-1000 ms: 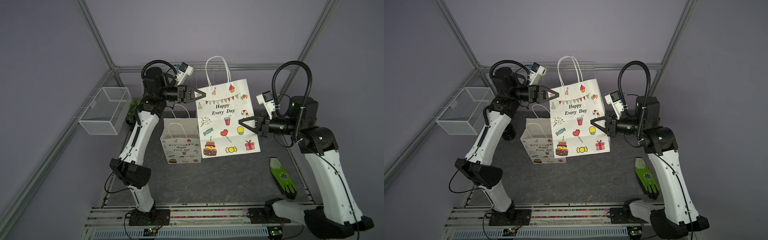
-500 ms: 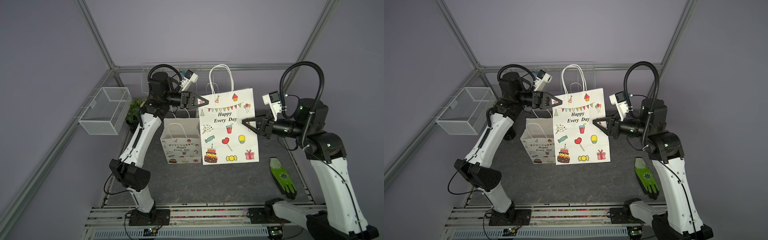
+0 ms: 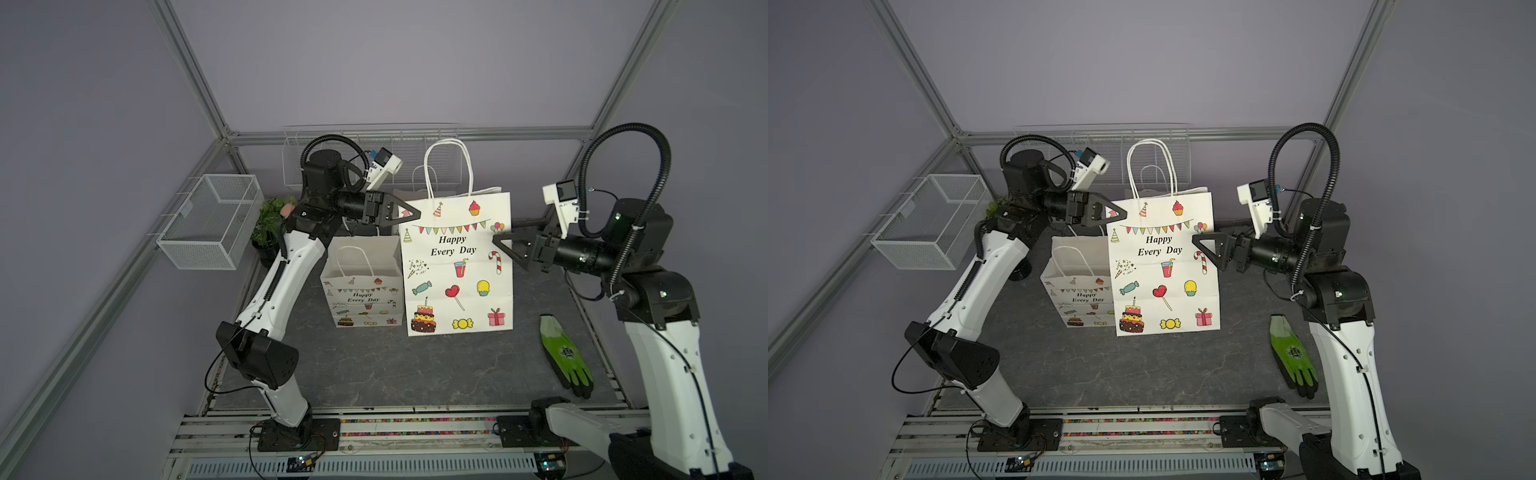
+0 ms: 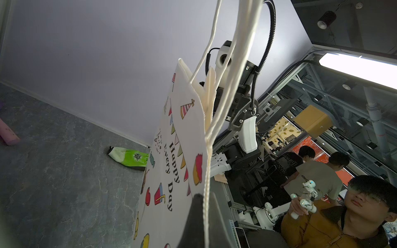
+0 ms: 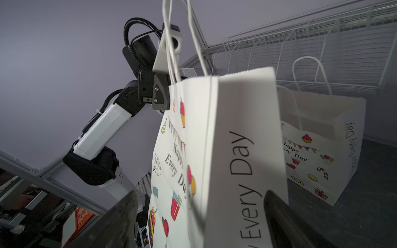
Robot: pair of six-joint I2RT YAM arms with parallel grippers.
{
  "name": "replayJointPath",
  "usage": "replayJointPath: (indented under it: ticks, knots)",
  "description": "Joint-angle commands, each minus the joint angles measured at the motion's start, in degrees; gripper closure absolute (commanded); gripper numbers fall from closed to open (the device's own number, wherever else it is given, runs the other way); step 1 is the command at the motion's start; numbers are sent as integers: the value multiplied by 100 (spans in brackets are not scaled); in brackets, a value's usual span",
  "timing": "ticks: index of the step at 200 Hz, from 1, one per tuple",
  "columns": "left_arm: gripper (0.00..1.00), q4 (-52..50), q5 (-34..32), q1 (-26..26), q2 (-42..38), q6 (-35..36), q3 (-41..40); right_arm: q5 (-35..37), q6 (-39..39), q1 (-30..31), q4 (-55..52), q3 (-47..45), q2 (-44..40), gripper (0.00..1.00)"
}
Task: Put away the paper bag
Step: Press the paper bag.
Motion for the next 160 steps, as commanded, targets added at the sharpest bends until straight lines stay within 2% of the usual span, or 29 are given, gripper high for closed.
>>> replayJointPath:
  ticks: [1,22,44,58,71,106,160]
  knots:
    - [100,113,228,-25,-278,58,-55,-168,305,-540,432,-269,-327,4]
    - [100,136,253,-31,-323,40,-71,-494,776,-964,1021,-575,-439,4]
    - [100,158,277,-97,-323,31,-77,-1003,1315,-1039,1891,-895,-486,0]
    - [100,162,307,-153,-322,22,-86,-1273,1425,-1041,2193,-1011,-479,11]
    - [100,162,331,-199,-320,30,-86,-1632,1585,-1045,2505,-1110,-443,11]
    - [100,170,363,-255,-290,23,-86,-2437,3372,-1036,5013,-1697,-499,11]
    - [100,424,324,-262,-204,-202,-95,-2681,3400,-955,5061,-1572,-760,11]
